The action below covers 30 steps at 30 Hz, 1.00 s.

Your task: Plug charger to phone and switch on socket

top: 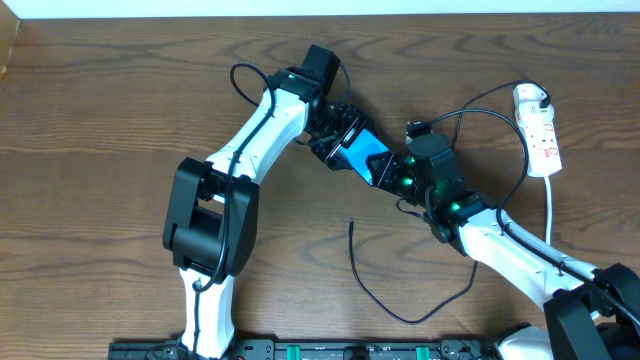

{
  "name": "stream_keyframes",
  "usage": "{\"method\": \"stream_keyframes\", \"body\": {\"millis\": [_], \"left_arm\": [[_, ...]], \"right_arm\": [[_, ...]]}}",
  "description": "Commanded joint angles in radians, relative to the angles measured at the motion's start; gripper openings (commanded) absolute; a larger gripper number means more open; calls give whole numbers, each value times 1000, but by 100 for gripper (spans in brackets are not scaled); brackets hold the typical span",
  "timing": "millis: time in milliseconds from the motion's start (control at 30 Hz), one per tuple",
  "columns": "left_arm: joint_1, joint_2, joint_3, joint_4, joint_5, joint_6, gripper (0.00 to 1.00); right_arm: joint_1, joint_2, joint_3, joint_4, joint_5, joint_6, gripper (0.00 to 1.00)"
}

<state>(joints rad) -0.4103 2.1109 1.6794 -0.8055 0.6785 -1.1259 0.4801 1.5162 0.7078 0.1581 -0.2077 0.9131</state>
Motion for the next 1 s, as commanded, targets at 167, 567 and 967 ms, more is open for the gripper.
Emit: {"method": "stream_keyframes", "body": {"millis": [167,567,967], "left_arm": [[-2,-48,4,0,32,-5,7],[23,-51,4,0,32,7,91],[93,-189,4,0,-42,124,93]], "right_arm": [[6,9,12,1,7,-2,1],[-4,9,12,-6,7,-2,1],[-108,9,12,18,-121,268,1]]}}
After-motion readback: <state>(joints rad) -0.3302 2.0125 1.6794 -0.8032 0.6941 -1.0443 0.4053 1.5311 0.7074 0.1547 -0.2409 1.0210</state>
